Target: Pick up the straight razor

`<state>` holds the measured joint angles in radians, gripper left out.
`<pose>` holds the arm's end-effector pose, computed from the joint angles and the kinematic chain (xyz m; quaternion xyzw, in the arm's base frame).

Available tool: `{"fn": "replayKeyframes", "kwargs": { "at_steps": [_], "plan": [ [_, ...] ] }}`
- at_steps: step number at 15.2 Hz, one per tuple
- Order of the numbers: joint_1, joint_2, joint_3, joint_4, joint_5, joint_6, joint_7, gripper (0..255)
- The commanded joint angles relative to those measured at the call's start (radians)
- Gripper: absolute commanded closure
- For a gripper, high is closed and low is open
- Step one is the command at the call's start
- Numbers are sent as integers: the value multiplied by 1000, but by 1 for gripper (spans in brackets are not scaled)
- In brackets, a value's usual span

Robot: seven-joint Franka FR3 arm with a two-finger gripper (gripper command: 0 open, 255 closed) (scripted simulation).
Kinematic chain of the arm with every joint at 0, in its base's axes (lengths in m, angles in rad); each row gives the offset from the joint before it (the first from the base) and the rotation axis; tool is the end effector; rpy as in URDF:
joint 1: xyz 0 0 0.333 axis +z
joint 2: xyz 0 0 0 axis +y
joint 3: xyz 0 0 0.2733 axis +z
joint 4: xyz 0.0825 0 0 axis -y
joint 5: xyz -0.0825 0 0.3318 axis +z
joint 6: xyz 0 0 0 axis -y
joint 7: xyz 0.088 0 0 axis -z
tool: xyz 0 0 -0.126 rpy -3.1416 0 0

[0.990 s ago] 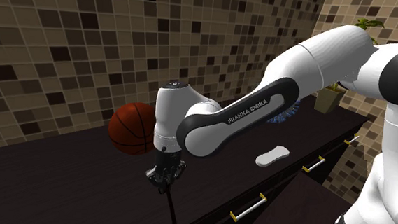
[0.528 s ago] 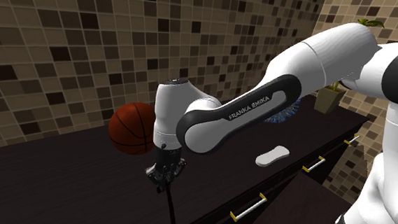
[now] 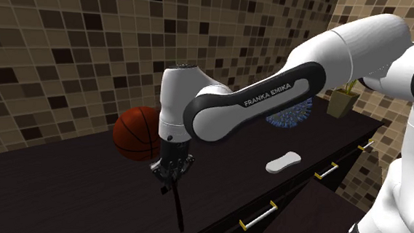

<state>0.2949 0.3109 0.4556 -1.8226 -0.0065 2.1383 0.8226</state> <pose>0.4300 0.3819 0.3522 -0.9967 0.0450 0.0329 0.0584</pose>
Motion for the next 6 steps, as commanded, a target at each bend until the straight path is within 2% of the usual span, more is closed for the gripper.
{"fn": "replayKeyframes", "kwargs": {
  "at_steps": [1, 6],
  "plan": [
    [-2, -11, 2, 12, 5, -23, -1, 255],
    [-4, -26, 5, 35, 12, -60, -3, 255]
  ]
}}
